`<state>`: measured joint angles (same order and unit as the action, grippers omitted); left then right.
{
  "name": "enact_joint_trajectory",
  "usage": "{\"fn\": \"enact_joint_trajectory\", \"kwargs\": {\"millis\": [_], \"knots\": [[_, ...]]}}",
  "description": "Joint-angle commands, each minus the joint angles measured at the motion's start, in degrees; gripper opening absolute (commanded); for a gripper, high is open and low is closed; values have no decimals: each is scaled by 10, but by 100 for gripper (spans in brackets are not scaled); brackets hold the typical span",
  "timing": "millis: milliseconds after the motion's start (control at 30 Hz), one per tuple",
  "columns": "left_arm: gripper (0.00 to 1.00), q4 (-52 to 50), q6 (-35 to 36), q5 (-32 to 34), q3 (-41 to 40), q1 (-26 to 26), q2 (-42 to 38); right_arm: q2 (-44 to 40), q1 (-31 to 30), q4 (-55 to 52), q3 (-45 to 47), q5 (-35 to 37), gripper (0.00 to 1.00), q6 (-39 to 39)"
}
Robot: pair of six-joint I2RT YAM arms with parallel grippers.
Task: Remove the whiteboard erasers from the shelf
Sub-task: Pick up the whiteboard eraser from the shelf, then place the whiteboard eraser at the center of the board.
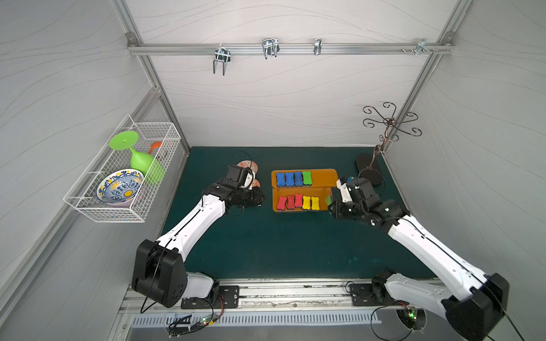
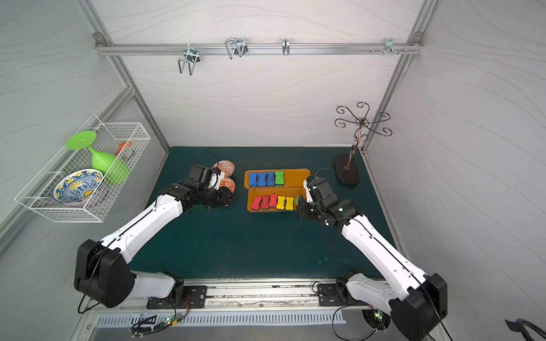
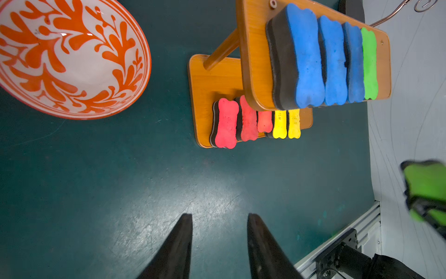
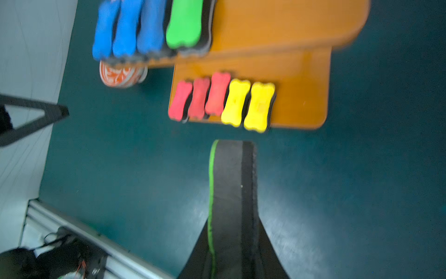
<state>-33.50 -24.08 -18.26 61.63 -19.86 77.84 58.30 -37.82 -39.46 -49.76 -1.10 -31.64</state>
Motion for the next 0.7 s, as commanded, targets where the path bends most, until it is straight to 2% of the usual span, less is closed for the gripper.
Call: {"fn": "enact_joint_trajectory", "kwargs": {"millis": [0, 133, 200, 567, 667], "knots": [[41, 22, 0, -6, 3, -4, -20, -18, -66, -28, 83, 6, 8, -118], [41, 21, 5, 6, 2, -11, -28, -1, -135, 35, 154, -5, 8, -175], [41, 20, 8, 9, 2, -14, -29, 15, -150, 66, 171, -15, 8, -183], [41, 22, 14, 10, 2, -18, -25, 50, -131, 126, 230, -65, 18, -176], [41, 21, 14, 12, 2, -18, -27, 43, -115, 114, 239, -69, 28, -163]]}}
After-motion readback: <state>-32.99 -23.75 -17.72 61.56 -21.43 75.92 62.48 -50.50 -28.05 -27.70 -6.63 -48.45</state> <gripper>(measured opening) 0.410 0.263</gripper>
